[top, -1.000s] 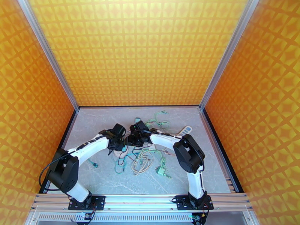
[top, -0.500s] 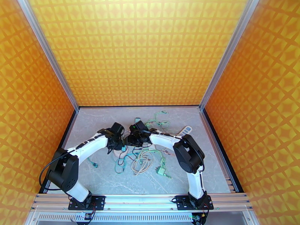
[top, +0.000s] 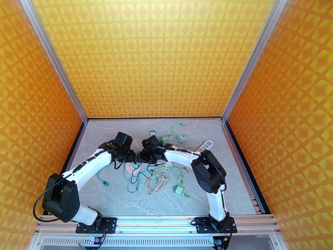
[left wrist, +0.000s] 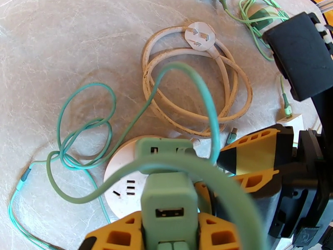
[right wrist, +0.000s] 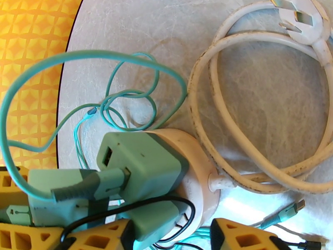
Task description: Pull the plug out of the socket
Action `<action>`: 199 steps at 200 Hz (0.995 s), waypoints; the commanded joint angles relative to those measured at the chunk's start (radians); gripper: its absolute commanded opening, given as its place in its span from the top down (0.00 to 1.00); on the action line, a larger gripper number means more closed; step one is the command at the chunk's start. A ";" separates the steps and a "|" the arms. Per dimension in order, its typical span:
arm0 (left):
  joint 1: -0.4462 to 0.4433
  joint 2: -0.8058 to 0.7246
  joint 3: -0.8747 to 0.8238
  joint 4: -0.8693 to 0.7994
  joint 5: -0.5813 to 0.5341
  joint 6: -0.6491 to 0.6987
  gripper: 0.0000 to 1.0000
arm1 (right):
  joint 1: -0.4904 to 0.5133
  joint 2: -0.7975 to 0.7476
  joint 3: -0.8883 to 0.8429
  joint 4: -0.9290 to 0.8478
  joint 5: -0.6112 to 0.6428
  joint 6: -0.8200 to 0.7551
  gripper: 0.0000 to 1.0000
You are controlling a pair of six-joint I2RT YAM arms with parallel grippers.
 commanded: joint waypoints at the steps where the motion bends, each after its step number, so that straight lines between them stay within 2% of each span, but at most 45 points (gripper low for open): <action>1: 0.004 0.002 0.046 -0.014 -0.056 0.039 1.00 | 0.006 0.095 -0.040 -0.173 0.130 -0.027 0.47; 34: 0.050 0.000 0.049 -0.062 -0.138 0.041 1.00 | 0.006 0.102 -0.027 -0.177 0.123 -0.027 0.47; 71: 0.183 -0.024 0.030 -0.081 -0.182 0.036 0.98 | 0.006 0.100 -0.026 -0.184 0.129 -0.033 0.47; 124: 0.368 0.002 0.020 -0.033 -0.182 0.049 0.99 | 0.006 0.101 -0.021 -0.187 0.131 -0.034 0.47; 151: 0.442 0.065 0.091 -0.043 -0.181 0.034 0.98 | 0.006 0.098 -0.015 -0.196 0.133 -0.036 0.47; 175: 0.491 0.137 0.170 -0.053 -0.167 0.025 0.96 | 0.006 0.097 -0.020 -0.197 0.138 -0.038 0.47; 199: 0.514 0.188 0.196 -0.028 -0.108 0.021 0.94 | 0.006 0.093 -0.025 -0.195 0.137 -0.033 0.47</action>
